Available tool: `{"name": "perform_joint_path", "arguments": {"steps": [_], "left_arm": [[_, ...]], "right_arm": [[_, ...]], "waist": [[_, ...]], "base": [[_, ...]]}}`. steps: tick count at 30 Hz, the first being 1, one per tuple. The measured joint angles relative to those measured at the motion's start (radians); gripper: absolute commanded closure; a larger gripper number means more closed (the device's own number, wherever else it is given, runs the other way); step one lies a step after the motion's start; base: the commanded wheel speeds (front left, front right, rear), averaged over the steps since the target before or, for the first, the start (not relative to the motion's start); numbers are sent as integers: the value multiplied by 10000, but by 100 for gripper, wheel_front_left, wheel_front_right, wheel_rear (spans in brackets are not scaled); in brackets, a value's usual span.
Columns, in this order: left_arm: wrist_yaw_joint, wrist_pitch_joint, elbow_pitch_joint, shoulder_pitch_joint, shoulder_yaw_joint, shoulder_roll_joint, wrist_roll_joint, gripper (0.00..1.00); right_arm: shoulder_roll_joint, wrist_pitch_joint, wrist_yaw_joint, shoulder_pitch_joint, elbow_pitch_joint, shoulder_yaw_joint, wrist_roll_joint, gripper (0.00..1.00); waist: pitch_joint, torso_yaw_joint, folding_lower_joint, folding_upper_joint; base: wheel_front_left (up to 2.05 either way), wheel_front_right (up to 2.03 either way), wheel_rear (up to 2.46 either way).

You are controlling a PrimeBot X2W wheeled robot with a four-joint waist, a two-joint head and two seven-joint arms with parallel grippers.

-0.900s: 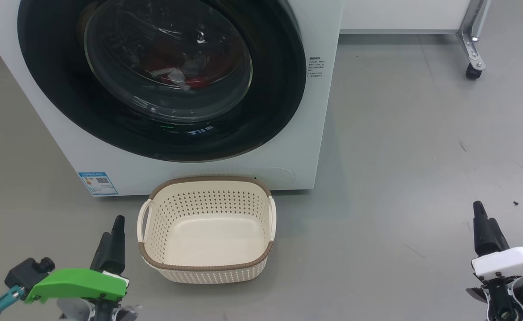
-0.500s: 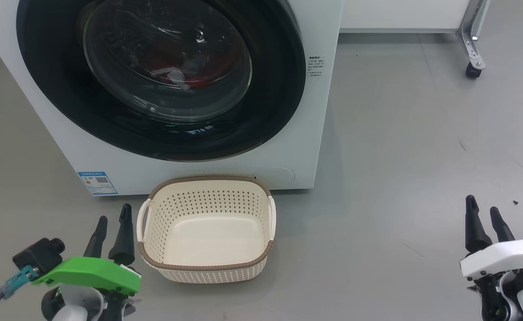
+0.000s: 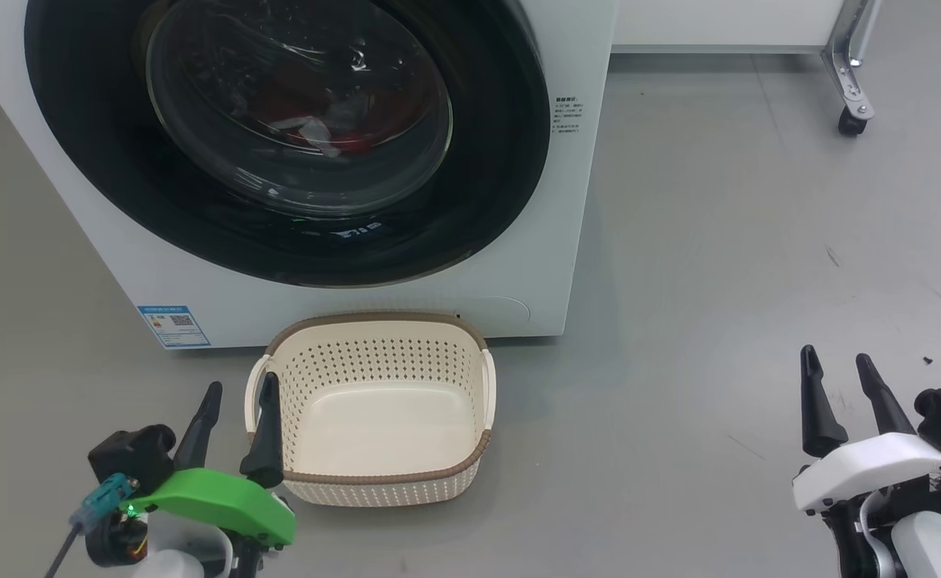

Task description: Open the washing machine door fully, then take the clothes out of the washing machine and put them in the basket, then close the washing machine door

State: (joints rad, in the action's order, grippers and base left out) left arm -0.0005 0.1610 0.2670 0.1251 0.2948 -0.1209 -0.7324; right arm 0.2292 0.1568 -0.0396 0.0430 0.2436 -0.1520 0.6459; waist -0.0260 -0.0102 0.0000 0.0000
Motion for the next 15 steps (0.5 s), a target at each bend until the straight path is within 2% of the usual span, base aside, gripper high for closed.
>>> {"name": "perform_joint_path", "arguments": {"steps": [15], "left_arm": [[495,533,186,0,458,59,1898,0]], "right_arm": [[-19,531,255,3,10,-437,-1845,0]], "waist": [[-149,-30,0,0]], "base": [[0,0,0]]}}
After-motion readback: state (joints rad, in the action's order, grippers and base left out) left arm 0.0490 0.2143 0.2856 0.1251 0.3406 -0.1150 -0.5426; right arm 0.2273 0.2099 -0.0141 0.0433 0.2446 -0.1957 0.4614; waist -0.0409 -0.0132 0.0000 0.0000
